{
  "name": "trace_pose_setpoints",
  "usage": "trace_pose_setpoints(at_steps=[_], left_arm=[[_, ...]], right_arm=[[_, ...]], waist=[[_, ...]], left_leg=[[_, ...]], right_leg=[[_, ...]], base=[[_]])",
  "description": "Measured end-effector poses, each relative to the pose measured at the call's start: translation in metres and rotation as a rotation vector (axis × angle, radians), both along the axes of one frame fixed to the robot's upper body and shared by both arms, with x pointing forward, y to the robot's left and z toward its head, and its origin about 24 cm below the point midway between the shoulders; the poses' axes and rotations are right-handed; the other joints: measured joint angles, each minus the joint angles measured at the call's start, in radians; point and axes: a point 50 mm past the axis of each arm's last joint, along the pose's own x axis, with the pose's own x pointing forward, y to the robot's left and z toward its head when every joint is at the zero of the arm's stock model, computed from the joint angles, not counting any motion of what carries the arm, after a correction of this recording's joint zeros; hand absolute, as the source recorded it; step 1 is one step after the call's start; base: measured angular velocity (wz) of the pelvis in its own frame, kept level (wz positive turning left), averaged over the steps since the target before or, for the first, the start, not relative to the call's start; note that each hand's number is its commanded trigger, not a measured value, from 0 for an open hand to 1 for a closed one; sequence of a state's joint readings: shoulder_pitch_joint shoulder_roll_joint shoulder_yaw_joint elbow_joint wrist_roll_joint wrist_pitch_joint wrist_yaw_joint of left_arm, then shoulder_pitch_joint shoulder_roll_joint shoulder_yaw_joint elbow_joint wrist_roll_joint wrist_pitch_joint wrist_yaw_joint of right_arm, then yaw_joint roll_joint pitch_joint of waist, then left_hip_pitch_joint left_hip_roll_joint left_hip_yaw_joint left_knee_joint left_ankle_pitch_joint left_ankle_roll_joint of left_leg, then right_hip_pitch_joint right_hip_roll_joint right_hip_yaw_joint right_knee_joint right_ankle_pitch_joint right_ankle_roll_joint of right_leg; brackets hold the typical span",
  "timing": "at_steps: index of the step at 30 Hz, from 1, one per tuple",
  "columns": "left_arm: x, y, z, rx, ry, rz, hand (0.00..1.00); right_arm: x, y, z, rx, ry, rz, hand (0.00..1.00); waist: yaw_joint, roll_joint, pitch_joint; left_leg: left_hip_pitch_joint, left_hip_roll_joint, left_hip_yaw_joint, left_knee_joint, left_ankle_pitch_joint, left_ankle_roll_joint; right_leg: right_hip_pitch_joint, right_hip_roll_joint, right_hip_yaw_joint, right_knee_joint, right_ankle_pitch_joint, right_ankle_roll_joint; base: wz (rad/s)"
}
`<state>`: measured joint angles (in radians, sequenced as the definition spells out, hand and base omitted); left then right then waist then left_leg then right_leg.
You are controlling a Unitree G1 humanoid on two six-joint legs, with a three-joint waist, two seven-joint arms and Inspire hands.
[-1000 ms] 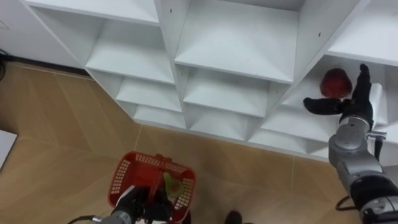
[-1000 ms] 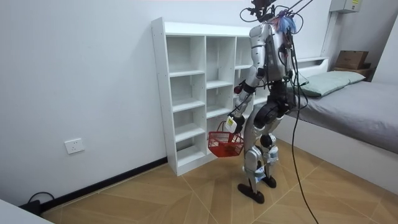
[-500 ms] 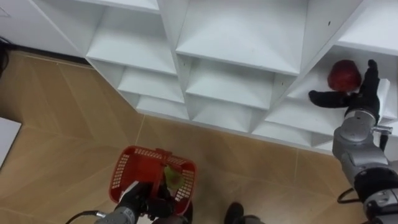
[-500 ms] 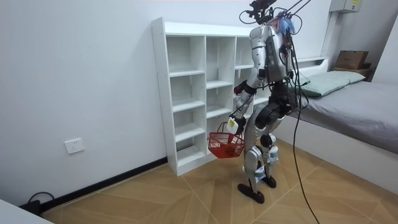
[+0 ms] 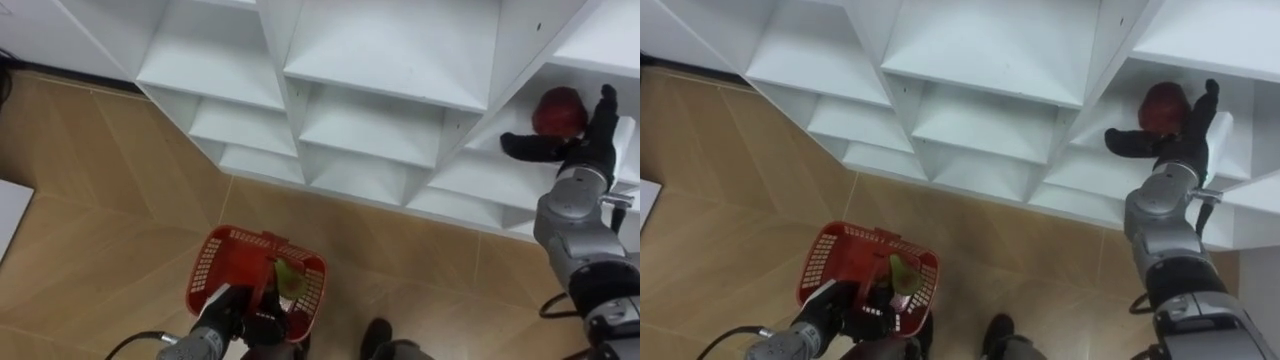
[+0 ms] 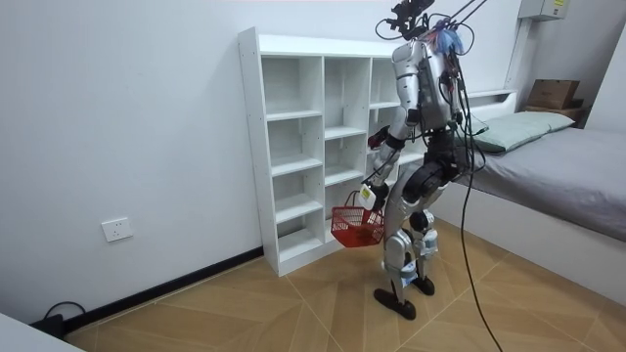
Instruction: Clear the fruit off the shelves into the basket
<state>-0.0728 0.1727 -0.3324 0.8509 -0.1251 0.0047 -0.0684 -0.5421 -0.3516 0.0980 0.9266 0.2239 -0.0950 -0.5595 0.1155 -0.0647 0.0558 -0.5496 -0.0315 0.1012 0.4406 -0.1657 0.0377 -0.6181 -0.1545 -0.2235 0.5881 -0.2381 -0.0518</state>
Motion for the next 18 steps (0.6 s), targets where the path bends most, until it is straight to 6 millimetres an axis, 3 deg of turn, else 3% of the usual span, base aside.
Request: trace_pose_setpoints(at_steps=[2,3,4,6,18], left_arm=[[0.001,-0.001,0.001,-0.003,-0.006,-0.003,1.0],[0.002,-0.002,0.002,-0.004,-0.012,-0.006,1.0],[0.002,-0.002,0.002,-0.005,-0.013,-0.007,1.0],[0.001,-0.002,0.001,-0.005,-0.009,-0.009,1.0],[0.0,-0.005,0.001,-0.006,-0.007,-0.028,1.0]], right_arm=[[0.001,0.0,0.001,-0.002,-0.002,0.002,0.18],[0.002,0.001,0.003,-0.004,-0.009,0.005,0.53],[0.003,0.001,0.004,-0.004,-0.012,0.006,0.64],[0.004,0.0,0.007,-0.009,-0.021,0.0,1.0],[0.007,0.003,0.01,-0.059,-0.014,0.027,1.0]], waist=[[0.002,0.0,0.0],[0.002,0.0,-0.0003],[0.002,0.001,-0.0004],[0.001,0.001,-0.0004],[0.005,0.001,-0.0004]], left_leg=[[-0.003,0.001,0.001,0.0,0.0,0.0],[-0.012,0.001,0.001,0.003,0.0,0.0],[-0.016,0.002,0.001,0.005,0.0,0.0],[-0.017,0.002,0.003,0.007,0.0,0.0],[-0.013,0.002,0.009,0.008,0.0,0.0]], right_leg=[[-0.006,0.0,0.001,0.004,0.0,-0.001],[-0.015,0.0,0.0,0.006,0.002,-0.004],[-0.017,0.0,-0.001,0.007,0.003,-0.005],[-0.02,-0.001,0.001,0.013,0.004,-0.006],[-0.022,-0.001,0.008,0.021,0.003,-0.007]], base=[[0.0],[0.0],[0.0],[0.0],[-0.01]])
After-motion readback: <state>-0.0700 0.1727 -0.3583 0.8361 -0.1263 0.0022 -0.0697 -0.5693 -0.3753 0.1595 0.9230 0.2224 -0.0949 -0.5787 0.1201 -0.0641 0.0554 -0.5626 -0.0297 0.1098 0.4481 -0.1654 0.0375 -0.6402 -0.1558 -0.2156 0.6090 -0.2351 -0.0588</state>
